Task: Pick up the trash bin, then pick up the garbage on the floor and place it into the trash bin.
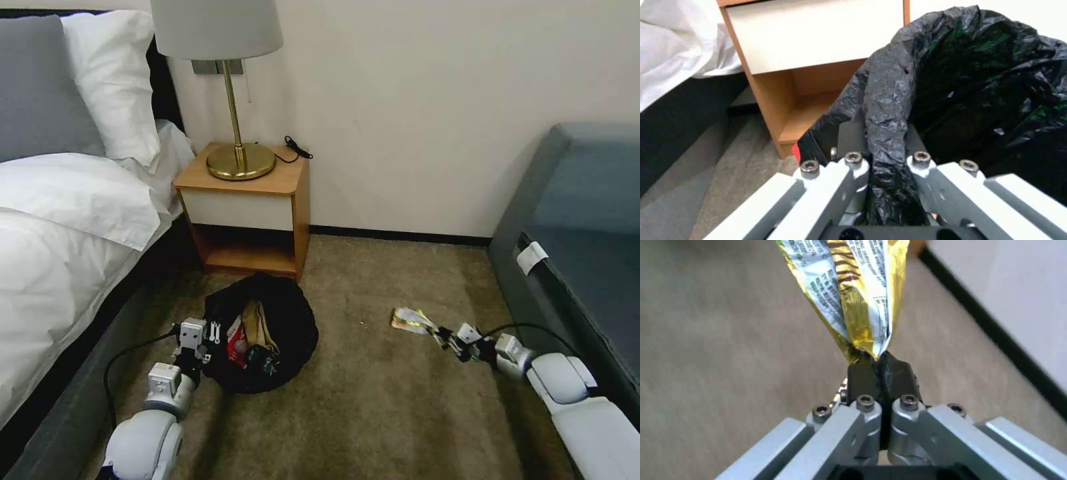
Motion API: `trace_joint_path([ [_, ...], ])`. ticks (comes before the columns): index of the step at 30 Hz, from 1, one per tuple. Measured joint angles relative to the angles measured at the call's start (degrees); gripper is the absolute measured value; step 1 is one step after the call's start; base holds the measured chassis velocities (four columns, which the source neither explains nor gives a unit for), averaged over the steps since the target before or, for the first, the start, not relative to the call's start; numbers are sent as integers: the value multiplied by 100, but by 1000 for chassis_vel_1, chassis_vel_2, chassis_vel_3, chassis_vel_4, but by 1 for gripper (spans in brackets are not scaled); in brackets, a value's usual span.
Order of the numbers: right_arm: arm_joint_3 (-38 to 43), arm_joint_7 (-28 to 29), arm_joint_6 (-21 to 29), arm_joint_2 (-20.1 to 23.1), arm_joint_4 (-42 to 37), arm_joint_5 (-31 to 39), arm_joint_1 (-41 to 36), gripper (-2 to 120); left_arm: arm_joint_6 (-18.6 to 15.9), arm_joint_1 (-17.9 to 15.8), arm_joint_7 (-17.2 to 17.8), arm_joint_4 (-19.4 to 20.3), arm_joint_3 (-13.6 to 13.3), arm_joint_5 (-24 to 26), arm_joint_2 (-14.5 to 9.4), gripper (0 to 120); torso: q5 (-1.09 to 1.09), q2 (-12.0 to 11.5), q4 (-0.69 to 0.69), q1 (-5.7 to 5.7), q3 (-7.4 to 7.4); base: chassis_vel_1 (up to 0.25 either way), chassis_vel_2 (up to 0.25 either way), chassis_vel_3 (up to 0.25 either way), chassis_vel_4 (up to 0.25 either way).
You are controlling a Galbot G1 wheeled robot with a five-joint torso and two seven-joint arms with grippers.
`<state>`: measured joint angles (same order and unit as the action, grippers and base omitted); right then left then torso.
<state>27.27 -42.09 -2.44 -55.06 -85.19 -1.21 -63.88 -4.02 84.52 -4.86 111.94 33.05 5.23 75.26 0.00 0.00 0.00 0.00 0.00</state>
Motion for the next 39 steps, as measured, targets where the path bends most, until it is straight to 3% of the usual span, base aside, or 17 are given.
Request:
trace_joint_path([
  [6,-243,68,138,-100,-713,235,-77,0,30,-17,12,-42,-53,-64,80,4,-1,0,-1,0,0,0,0,0,0],
  [16,-1013,318,338,-650,-1536,297,-39,0,-3,-37,71,6,-107,-123,228,4,-2,0,0,0,0,0,0,0,0],
  [24,-1559,455,393,-1027,-1391,236,170,0,-1,13,72,27,-70,-176,321,4,0,0,0,0,0,0,0,0,0],
  [39,-2226,691,227,-1777,-162,143,740,0,28,107,60,89,38,-281,564,4,0,0,0,0,0,0,0,0,0],
])
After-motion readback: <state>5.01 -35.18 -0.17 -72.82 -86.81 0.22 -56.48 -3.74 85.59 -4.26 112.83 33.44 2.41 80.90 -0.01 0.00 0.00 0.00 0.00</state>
